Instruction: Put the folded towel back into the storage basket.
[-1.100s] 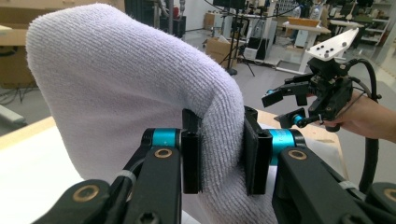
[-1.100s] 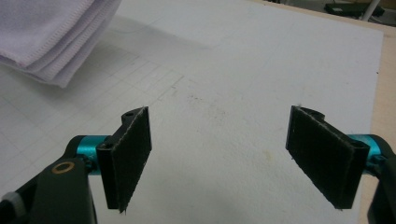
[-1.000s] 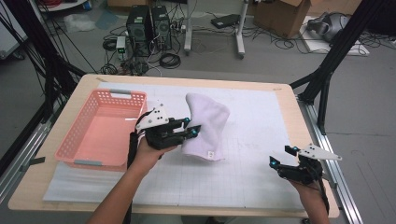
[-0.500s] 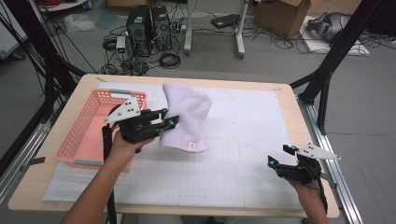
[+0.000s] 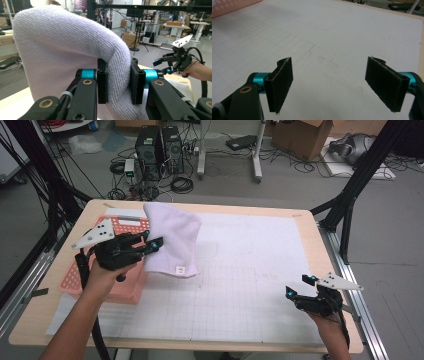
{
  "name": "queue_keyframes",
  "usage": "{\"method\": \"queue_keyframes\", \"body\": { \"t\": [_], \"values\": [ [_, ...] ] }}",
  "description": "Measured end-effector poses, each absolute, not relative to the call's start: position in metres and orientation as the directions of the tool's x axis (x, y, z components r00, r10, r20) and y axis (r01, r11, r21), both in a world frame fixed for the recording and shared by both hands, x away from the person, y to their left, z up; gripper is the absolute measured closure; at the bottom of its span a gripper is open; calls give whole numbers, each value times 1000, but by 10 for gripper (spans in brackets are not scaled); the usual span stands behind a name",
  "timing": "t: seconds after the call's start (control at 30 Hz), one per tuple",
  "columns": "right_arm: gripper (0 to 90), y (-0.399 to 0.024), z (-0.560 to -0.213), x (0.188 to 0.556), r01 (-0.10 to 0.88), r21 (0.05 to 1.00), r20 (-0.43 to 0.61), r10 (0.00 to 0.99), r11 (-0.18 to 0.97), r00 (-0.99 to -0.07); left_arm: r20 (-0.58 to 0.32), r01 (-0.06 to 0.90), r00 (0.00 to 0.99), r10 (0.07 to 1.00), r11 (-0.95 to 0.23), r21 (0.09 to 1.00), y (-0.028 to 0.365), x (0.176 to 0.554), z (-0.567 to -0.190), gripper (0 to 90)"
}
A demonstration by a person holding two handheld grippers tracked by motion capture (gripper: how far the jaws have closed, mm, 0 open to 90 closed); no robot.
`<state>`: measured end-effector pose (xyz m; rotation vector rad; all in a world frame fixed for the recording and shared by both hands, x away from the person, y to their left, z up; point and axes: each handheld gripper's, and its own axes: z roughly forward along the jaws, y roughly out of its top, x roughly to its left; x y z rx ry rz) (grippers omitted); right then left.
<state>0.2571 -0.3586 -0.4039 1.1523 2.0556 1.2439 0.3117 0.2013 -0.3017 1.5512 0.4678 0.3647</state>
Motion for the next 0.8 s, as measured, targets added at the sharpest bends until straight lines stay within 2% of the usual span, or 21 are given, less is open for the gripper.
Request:
{"method": "queue_keyframes", "body": {
  "t": [0.8],
  "values": [
    [212,-352,-405,261,431,867,15,853,249,-522,-108,93,838,534,55,994,303,325,-291,728]
  ]
}}
